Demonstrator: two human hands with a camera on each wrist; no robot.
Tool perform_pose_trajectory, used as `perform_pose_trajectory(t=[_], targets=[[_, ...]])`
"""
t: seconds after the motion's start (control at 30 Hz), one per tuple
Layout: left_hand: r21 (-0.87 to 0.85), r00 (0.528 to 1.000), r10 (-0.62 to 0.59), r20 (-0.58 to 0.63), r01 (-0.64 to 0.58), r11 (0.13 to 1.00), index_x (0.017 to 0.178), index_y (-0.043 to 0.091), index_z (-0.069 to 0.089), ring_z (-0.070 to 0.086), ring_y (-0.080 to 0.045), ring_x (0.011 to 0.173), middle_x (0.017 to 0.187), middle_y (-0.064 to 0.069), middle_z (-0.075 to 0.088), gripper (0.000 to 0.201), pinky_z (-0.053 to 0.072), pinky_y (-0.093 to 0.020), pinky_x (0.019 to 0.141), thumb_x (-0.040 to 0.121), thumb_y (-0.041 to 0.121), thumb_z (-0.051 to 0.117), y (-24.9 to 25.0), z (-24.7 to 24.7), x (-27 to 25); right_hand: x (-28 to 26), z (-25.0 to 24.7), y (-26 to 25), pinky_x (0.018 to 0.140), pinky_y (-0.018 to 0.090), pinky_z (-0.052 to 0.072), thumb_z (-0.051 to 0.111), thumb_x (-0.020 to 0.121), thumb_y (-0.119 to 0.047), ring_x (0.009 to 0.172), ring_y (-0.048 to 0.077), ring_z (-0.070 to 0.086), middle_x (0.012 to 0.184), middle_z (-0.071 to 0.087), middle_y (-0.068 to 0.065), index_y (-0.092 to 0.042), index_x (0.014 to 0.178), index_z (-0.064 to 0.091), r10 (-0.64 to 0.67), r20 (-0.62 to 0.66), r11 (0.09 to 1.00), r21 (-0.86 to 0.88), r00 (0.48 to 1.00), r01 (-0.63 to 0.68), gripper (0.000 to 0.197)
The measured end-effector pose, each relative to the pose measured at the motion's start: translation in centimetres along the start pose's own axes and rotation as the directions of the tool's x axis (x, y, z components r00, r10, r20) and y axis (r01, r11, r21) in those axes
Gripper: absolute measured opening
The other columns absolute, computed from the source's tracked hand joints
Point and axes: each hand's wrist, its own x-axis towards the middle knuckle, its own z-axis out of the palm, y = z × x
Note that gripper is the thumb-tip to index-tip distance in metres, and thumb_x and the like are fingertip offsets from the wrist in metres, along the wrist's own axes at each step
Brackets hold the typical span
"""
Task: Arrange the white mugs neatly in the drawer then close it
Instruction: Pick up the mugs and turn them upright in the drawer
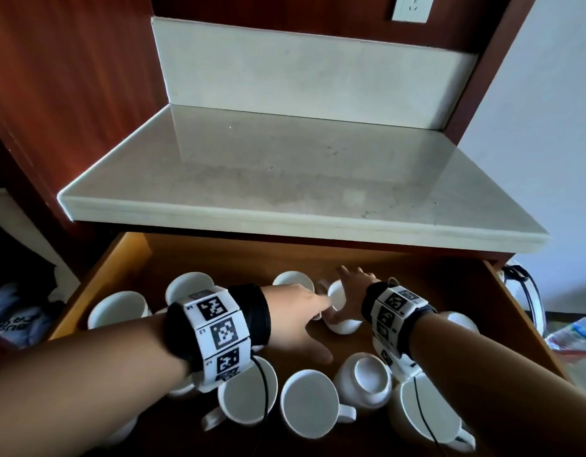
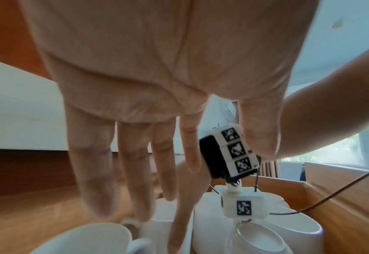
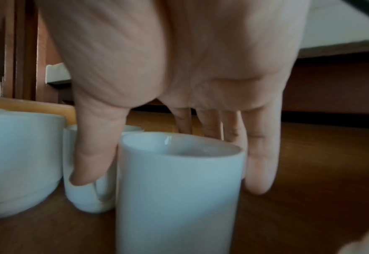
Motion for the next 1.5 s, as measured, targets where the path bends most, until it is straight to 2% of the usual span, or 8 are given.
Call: perform_pose_trajectory(t=[0.17,0.53,0.87,1.07,1.2,1.3,1.43,1.5], targets=[[0.052,0.989,0.11,0.098,-0.115,0.992,0.14,0.022,0.036,0.054,-0.021,0.116,0.133,-0.002,0.052,0.085,0.048,-0.037,0.095,0.073,0.05,0.077,3.1,1.8,3.0,-3.6,-3.1,3.3,0.101,0.041,0.042,0.075,0.067,-0.058,0.126,0.033,0.043,0.135,0.044,0.01,-0.022,0.14,0.029,-0.059,-0.232,0.973,0.205,0.971,0.108,0.093],[0.345,0.963,0.049,0.267,-0.143,0.928,0.12,0.011,0.043,0.053,-0.024,0.084,0.11,-0.009,0.05,0.072,0.037,-0.034,0.059,0.07,0.049,0.079,7.1,6.4,9.0,-9.3,-2.7,10.2,0.1,0.037,0.043,0.072,0.074,-0.052,0.12,0.024,0.049,0.133,0.048,0.004,-0.026,0.138,0.033,-0.057,-0.386,0.932,0.31,0.921,0.188,0.079],[0.282,0.996,0.026,0.088,-0.049,0.958,0.112,0.014,0.042,0.061,-0.023,0.085,0.101,-0.003,0.058,0.073,0.054,-0.035,0.074,0.062,0.053,0.079,6.9,2.3,8.1,-8.8,-3.3,10.1,0.088,0.026,0.046,0.069,0.08,-0.05,0.107,0.015,0.057,0.122,0.055,-0.006,-0.022,0.131,0.045,-0.073,-0.449,0.882,0.389,0.89,0.268,0.063],[-0.25,0.926,-0.1,-0.363,0.007,0.968,0.115,0.022,0.039,0.053,-0.008,0.079,0.095,0.009,0.055,0.08,0.041,-0.023,0.062,0.055,0.052,0.083,5.2,-5.4,3.1,-9.4,-3.6,10.4,0.074,0.045,0.053,0.08,0.056,-0.063,0.093,0.027,0.065,0.11,0.065,0.011,-0.014,0.123,0.054,-0.21,-0.186,-0.022,0.982,0.96,0.186,0.087],[-0.587,0.878,-0.126,-0.461,-0.196,0.785,0.108,0.02,0.042,0.061,-0.011,0.089,0.099,0.005,0.062,0.086,0.052,-0.03,0.077,0.04,0.059,0.077,4.9,-4.8,2.6,-10.2,-4.4,9.3,0.07,0.044,0.059,0.09,0.051,-0.035,0.093,0.029,0.07,0.11,0.068,0.012,-0.015,0.123,0.057,-0.348,-0.296,-0.285,0.937,0.89,0.201,0.082],[-0.515,0.926,-0.089,-0.367,-0.122,0.848,0.116,0.019,0.039,0.059,-0.011,0.095,0.106,0.007,0.058,0.082,0.051,-0.028,0.078,0.056,0.05,0.085,4.7,-4.3,2.3,-10.2,-5.2,8.4,0.07,0.033,0.057,0.082,0.051,-0.021,0.089,0.023,0.067,0.1,0.068,0.011,-0.008,0.115,0.057,-0.252,-0.353,-0.144,0.935,0.901,0.326,0.07],[0.059,0.964,-0.086,-0.253,0.105,0.993,0.128,0.014,0.042,0.056,-0.019,0.106,0.123,0.0,0.056,0.076,0.047,-0.033,0.089,0.076,0.065,0.064,1.8,-5.5,1.4,-11.1,-4.9,6.5,0.066,0.021,0.051,0.086,0.051,-0.042,0.08,0.01,0.061,0.094,0.062,-0.01,-0.026,0.107,0.051,-0.169,-0.327,0.765,0.551,0.93,0.332,0.068],[0.136,0.964,-0.072,-0.256,0.11,0.985,0.128,0.018,0.047,0.057,-0.018,0.103,0.123,0.002,0.059,0.06,0.047,-0.03,0.088,0.085,0.058,0.056,0.2,-6.0,0.9,-11.0,-3.5,4.8,0.072,0.025,0.051,0.082,0.051,-0.051,0.088,0.01,0.057,0.101,0.055,-0.011,-0.032,0.11,0.047,-0.153,-0.277,0.93,0.285,0.948,0.234,0.072]])
